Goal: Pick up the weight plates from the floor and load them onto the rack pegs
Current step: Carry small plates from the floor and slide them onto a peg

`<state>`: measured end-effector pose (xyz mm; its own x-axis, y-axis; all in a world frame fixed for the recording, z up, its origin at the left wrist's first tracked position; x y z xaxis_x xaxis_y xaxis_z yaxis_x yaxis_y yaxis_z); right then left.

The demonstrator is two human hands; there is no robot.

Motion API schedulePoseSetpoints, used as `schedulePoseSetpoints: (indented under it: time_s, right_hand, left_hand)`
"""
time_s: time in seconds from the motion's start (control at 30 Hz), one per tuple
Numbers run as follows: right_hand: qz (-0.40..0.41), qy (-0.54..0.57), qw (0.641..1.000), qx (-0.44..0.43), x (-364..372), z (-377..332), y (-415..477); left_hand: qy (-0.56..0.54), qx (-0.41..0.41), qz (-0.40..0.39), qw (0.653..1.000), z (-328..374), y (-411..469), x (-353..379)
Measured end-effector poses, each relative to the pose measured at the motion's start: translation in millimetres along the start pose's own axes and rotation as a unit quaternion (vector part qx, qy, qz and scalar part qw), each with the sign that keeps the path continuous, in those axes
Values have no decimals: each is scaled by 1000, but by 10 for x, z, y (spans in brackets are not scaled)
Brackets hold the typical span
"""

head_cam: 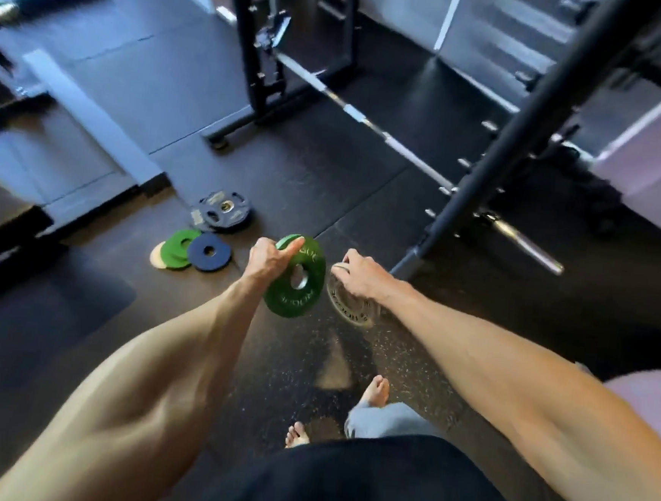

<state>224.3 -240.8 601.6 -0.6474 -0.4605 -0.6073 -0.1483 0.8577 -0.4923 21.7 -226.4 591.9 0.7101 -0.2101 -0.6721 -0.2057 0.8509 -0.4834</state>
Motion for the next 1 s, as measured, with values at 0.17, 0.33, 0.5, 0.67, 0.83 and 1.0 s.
schedulePoseSetpoints:
  time_s: [0.17, 0.33, 0.5, 0.67, 0.83, 1.0]
  right_hand:
    - [29, 62, 994, 80, -609, 841, -376]
    - [32, 151, 975, 159, -1296, 1826, -825]
    - [81, 383, 892, 228, -1903, 2823, -1377]
    - [134, 449, 853, 229, -2556, 3685, -1624]
    - [200, 436, 844, 239, -3181, 4268, -1731]
    - [254, 353, 867, 243, -3738, 4837, -1523]
  left_hand:
    - [-2, 73, -96, 993, 880, -120, 582]
    - [12, 134, -206, 969, 1893, -444, 1373]
    - [14, 149, -311, 939, 2831, -767, 2384]
    - [29, 175, -362, 915, 3692, -1011, 3251]
    - [69, 219, -337, 913, 4440, -1048, 3954]
    - [122, 288, -274, 909, 5054, -923, 4537]
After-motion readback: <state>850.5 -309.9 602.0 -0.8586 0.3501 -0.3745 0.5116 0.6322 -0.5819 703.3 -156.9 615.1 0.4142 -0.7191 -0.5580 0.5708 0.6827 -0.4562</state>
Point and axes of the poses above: each hand's wrist, its own y-axis towards the middle knuckle, its own x-axis out of the palm, z = x × y, the point moved 3 cm from there along y, towards the middle knuckle, and after that the axes turned 15 degrees about y, right-handed, at the moved point
